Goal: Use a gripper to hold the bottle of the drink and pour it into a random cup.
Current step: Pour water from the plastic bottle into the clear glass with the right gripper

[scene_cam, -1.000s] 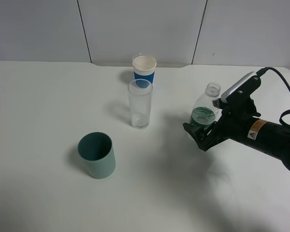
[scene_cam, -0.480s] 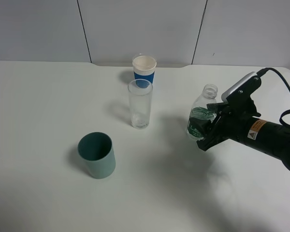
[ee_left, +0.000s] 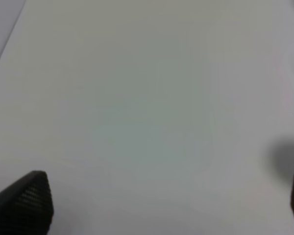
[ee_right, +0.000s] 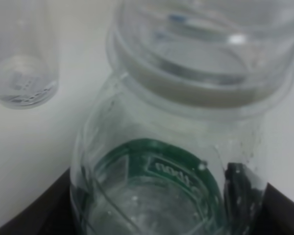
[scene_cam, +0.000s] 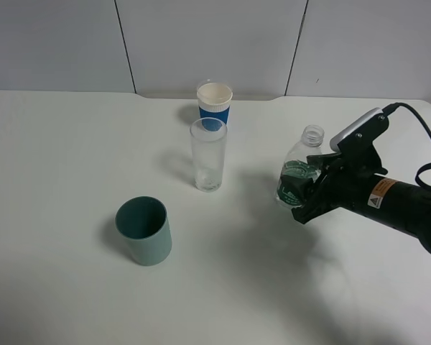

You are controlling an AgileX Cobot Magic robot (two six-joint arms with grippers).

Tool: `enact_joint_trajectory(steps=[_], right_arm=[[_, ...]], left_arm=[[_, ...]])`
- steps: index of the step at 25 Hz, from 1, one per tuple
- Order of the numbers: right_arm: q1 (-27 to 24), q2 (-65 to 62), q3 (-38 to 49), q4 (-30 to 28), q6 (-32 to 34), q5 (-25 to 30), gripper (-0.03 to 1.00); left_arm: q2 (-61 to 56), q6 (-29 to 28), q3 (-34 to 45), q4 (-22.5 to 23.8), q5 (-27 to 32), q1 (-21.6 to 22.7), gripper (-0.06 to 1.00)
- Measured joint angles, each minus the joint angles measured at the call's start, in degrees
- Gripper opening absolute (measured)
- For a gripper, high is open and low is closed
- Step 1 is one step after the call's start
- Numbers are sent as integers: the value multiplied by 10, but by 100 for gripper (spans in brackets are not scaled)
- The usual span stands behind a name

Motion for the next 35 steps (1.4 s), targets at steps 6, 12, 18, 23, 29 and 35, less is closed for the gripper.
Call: enact_joint_trajectory(steps=[6,12,18,23,29,35], right_arm=[[0,-25,0,-3,15,43,57],[0,-85,1,-5,26,122,57],[0,-147,2,-5,62,161,57],[0,-183,2,-18,79,189,57],[0,-227,2,-31,99,220,57],[0,-267,-11,-31,123,258,57]], left_arm=[[0,0,0,0,0,0,98],[0,0,0,0,0,0,98],[0,0,0,0,0,0,98],[0,0,0,0,0,0,98],[0,0,0,0,0,0,98],[0,0,0,0,0,0,98]])
